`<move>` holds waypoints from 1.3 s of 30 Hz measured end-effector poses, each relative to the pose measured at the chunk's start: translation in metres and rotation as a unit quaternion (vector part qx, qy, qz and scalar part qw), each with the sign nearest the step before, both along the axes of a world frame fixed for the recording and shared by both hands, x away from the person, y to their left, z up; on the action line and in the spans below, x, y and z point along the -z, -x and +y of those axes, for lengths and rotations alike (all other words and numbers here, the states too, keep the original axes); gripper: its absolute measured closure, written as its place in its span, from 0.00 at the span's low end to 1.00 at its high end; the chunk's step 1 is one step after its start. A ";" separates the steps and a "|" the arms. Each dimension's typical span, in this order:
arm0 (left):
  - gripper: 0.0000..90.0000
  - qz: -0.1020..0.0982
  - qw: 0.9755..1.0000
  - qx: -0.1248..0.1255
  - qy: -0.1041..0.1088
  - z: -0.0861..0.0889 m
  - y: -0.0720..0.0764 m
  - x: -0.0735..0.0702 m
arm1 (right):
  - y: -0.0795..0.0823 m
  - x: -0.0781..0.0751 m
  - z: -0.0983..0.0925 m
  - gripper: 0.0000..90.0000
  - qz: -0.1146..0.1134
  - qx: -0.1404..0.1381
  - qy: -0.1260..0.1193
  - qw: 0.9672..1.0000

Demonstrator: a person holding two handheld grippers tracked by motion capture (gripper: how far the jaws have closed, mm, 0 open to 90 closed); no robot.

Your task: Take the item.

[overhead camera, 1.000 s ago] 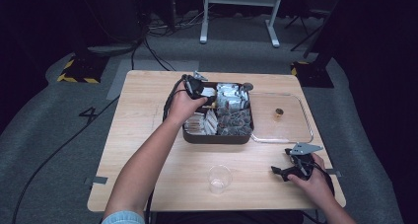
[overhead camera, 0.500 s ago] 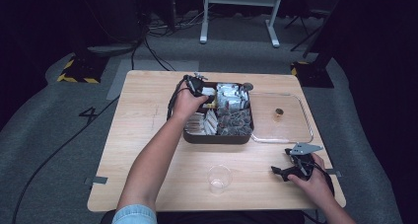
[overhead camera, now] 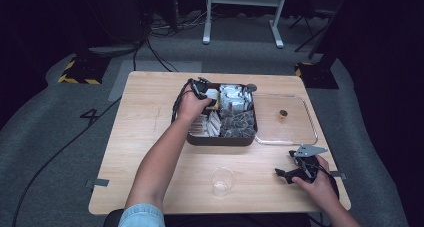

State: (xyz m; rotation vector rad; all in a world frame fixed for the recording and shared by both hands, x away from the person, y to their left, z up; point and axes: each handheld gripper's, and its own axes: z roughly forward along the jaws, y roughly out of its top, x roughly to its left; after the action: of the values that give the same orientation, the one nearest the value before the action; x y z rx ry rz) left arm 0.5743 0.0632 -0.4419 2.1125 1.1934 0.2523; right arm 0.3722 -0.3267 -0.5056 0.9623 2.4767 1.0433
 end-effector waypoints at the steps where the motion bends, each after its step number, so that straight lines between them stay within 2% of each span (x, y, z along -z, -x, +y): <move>1: 0.58 0.002 1.000 0.001 0.000 0.000 0.000 0.000 | 0.000 0.000 0.000 0.03 0.000 0.000 0.000 1.000; 11: 0.62 0.019 1.000 0.003 -0.003 -0.001 -0.005 0.003 | 0.000 0.000 0.000 0.03 0.000 0.000 0.000 1.000; 17: 0.58 0.027 0.999 0.006 -0.017 -0.006 -0.007 0.006 | 0.000 0.000 0.000 0.03 0.000 0.000 0.000 1.000; 25: 0.62 0.034 0.999 0.007 -0.040 -0.012 -0.009 0.009 | 0.000 0.000 0.000 0.03 0.000 0.000 0.000 1.000; 28: 0.66 0.036 0.998 0.011 -0.047 -0.014 -0.008 0.010 | 0.000 0.000 0.000 0.03 0.000 0.000 0.000 1.000; 30: 0.74 0.035 0.998 0.015 -0.053 -0.015 -0.008 0.011 | 0.000 0.000 0.000 0.03 0.000 0.000 0.000 1.000; 32: 0.77 0.033 0.998 0.019 -0.056 -0.017 -0.007 0.011 | 0.000 0.000 0.000 0.03 0.000 0.000 0.000 1.000; 36: 0.89 0.030 0.997 0.020 -0.069 -0.017 -0.006 0.009 | 0.000 0.000 0.000 0.03 0.000 0.000 0.000 1.000; 37: 0.94 0.031 0.997 0.022 -0.071 -0.017 -0.006 0.009 | 0.000 0.000 0.000 0.03 0.000 0.000 0.000 1.000; 39: 0.97 0.033 0.997 0.023 -0.067 -0.017 -0.006 0.009 | 0.000 0.000 0.000 0.03 0.000 0.000 0.000 1.000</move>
State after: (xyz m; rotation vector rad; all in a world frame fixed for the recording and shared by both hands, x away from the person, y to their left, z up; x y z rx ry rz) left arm 0.5799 0.0465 -0.4509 2.2787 1.1935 0.2493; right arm 0.3722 -0.3268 -0.5056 0.9622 2.4768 1.0437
